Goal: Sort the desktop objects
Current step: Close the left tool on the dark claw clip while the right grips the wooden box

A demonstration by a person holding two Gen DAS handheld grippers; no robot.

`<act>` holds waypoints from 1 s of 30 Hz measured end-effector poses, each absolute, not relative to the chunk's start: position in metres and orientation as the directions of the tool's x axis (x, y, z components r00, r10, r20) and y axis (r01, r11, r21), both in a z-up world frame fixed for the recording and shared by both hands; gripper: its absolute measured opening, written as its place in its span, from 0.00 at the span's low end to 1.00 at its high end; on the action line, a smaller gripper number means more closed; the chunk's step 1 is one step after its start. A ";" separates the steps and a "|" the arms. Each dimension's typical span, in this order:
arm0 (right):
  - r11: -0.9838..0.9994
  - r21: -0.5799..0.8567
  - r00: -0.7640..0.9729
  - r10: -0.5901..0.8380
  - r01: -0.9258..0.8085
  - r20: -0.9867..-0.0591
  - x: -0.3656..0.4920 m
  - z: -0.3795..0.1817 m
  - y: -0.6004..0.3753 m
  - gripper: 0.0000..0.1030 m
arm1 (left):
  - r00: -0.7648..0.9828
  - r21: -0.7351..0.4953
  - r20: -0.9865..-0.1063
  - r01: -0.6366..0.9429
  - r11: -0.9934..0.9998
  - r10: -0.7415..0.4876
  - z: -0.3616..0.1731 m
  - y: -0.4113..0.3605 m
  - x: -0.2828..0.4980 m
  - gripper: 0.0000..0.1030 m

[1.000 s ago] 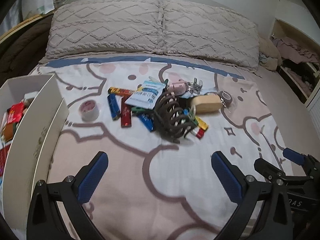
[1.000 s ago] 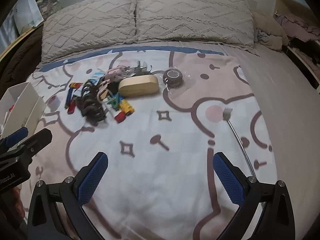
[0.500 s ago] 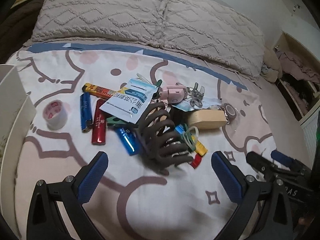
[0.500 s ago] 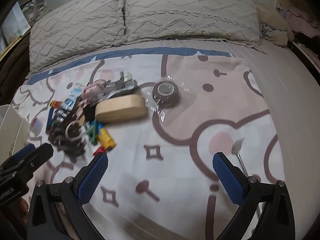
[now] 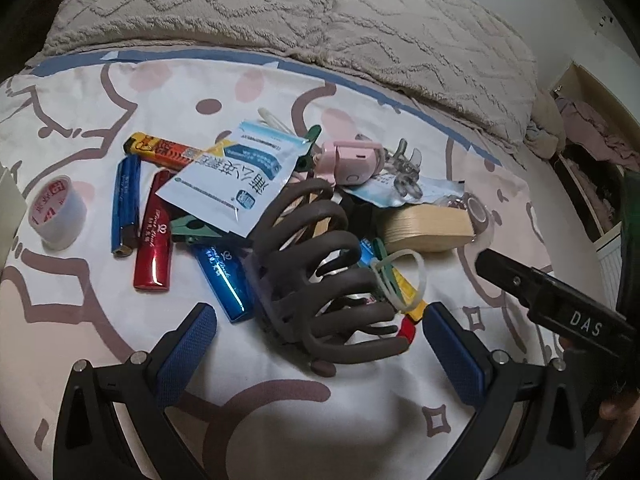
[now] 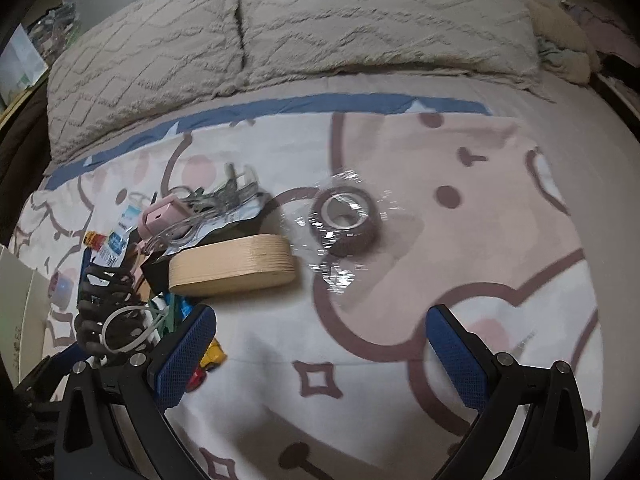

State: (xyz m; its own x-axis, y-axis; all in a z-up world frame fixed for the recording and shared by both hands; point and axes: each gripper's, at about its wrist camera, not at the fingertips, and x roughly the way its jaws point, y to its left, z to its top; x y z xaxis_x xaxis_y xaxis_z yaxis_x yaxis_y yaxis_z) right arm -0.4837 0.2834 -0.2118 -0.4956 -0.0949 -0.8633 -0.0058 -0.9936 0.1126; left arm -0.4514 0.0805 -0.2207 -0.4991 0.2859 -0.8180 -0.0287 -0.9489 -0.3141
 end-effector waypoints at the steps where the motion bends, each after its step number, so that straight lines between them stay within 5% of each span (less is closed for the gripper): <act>1: -0.994 0.113 -0.486 -0.099 0.002 -0.868 -0.486 -0.214 0.281 1.00 | -0.491 -0.319 -0.821 -0.029 -0.947 0.291 -0.223 0.080 -0.452 1.00; 13: -0.986 0.115 -0.459 -0.158 0.121 -0.874 -0.507 -0.225 0.238 1.00 | -0.491 -0.322 -0.821 -0.023 -0.947 0.291 -0.229 0.076 -0.450 0.99; 22: -0.989 0.045 -0.457 -0.106 0.143 -0.883 -0.518 -0.232 0.225 1.00 | -0.522 -0.330 -0.802 -0.016 -0.944 0.289 -0.230 0.072 -0.448 0.85; 26: -0.988 0.034 -0.459 -0.100 0.150 -0.883 -0.520 -0.233 0.220 1.00 | -0.524 -0.340 -0.800 -0.008 -0.940 0.293 -0.229 0.070 -0.449 0.66; 30: -0.989 0.044 -0.472 -0.108 0.144 -0.875 -0.515 -0.230 0.221 0.91 | -0.526 -0.352 -0.795 -0.008 -0.936 0.303 -0.228 0.066 -0.447 0.63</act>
State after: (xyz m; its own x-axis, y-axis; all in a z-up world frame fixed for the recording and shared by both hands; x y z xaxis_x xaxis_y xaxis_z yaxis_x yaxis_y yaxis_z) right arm -0.5149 0.2209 -0.2301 -0.4723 -0.1077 -0.8748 0.1439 -0.9886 0.0440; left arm -0.4472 0.0665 -0.2284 -0.5257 0.3031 -0.7948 -0.0082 -0.9361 -0.3515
